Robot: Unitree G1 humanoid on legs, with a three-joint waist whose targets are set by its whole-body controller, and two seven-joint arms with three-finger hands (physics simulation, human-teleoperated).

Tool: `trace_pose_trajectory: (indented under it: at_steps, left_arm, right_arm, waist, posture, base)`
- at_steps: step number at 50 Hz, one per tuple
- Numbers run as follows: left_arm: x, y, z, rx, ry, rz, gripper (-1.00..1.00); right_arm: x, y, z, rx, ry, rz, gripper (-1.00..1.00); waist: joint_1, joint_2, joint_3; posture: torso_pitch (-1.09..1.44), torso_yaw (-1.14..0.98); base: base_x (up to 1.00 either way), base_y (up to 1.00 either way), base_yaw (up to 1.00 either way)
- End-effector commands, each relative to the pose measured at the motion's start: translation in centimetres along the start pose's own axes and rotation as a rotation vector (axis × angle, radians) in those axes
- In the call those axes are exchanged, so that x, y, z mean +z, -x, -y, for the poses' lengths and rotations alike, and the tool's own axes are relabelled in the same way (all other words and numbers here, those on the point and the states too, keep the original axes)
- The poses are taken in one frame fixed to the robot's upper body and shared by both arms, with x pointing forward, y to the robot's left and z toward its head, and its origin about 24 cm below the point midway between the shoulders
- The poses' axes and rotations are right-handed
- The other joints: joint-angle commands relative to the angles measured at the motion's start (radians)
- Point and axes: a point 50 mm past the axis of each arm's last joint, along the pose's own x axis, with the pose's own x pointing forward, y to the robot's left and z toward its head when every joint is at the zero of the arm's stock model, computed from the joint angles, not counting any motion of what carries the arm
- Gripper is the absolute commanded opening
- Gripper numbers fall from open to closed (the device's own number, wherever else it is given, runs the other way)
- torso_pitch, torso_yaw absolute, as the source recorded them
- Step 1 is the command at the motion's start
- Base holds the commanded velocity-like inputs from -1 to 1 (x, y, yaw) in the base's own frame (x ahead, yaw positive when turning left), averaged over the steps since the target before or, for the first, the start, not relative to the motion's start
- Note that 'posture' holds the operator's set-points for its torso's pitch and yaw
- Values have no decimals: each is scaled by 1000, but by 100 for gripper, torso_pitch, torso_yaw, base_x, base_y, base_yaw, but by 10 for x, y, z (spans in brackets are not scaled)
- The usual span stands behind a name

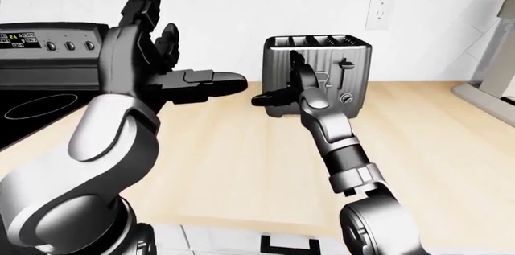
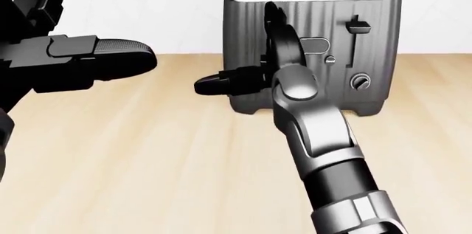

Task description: Push down the lever of the toaster to turn it on.

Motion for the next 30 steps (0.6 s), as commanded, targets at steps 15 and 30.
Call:
trace_pose_trajectory:
  at_steps: [15, 30]
  left_arm:
    - [11, 0, 0, 5, 14, 58, 100]
    - [11, 0, -1, 5, 16, 59, 100]
  right_arm:
    - [-3, -3, 3, -9, -9, -14, 100]
    - [-3, -4, 4, -12, -9, -15, 100]
  waist:
    - [6, 2, 3]
    - [9, 2, 3]
  posture:
    - [-43, 0]
    - [-43, 0]
  base:
    - [0, 0, 0]
    - [0, 0, 0]
